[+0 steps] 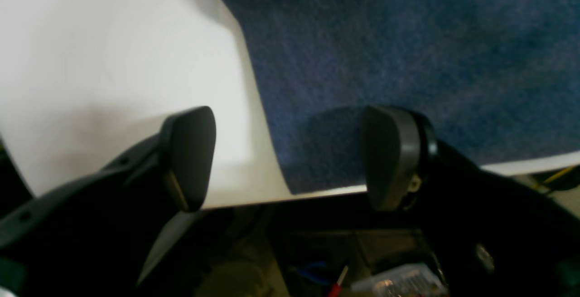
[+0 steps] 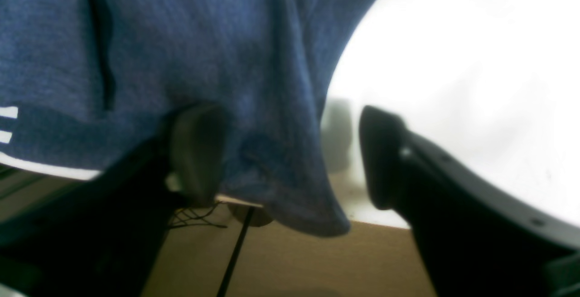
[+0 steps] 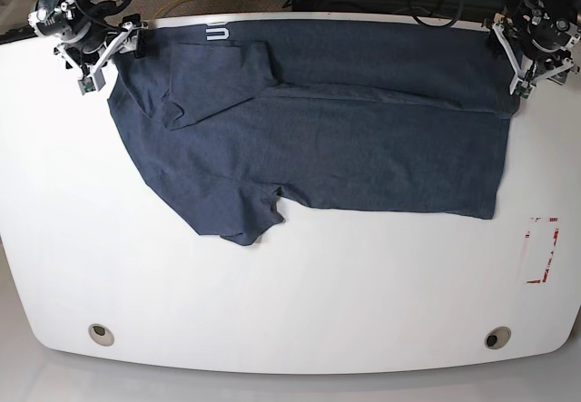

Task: Fold the T-shirt properly
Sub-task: 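Hold the shirt edge with both grippers and tug it taut, then move both grippers to the hem and grasp the hem edge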

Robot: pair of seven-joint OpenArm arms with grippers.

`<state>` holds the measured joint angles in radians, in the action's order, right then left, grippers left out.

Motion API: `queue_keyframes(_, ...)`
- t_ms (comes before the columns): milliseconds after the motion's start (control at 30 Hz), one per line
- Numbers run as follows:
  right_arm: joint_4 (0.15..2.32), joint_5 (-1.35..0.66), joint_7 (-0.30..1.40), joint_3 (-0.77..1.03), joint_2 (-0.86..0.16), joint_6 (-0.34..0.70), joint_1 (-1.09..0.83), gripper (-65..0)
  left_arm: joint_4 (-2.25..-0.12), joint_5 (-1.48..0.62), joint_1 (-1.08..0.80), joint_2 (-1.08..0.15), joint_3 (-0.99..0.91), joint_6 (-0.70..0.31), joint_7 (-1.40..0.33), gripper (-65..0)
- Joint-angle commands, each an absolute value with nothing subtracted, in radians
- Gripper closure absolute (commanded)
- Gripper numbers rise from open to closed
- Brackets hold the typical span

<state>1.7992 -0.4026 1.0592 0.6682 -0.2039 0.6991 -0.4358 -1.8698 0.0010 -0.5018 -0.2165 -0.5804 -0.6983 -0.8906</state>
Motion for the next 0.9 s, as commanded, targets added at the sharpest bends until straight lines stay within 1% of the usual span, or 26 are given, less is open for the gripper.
queue_keyframes(0,1.865,-0.418,1.046,0.691,-0.216,0.698,-0.415,-46.6,-1.923,-0.002,-0.496,-0.228,-0.585,-0.698,-0.878,-46.4)
queue_keyframes(233,1.880,-0.417,1.046,0.688,-0.202,0.698,-0.315,-46.6,-1.956,-0.004,-0.418,-0.228,-0.585,-0.698,-0.878,-46.5)
queue_keyframes(333,1.862,-0.410,1.046,0.659,-0.205,0.698,-0.254,-46.6,-1.956,-0.002,-0.380,-0.228,-0.585,-0.698,-0.878,-46.5)
queue_keyframes(500,1.767,-0.409,1.046,0.618,-0.220,0.698,-0.117,-46.6,-1.951,0.007,-0.272,-0.228,-0.585,-0.698,-0.878,-46.2)
queue_keyframes(700,1.626,-0.409,1.046,0.616,-0.236,0.698,0.051,-46.6,-1.949,0.007,-0.180,-0.228,-0.582,-0.698,-0.878,-46.0)
queue_keyframes(767,1.570,-0.409,1.046,0.605,-0.254,0.698,0.101,-46.6,-1.948,0.008,-0.157,-0.228,-0.581,-0.698,-0.878,-46.0)
queue_keyframes(867,1.449,-0.407,1.038,0.532,-0.294,0.698,0.200,-46.6,-1.946,0.008,-0.125,-0.228,-0.579,-0.698,-0.878,-46.0)
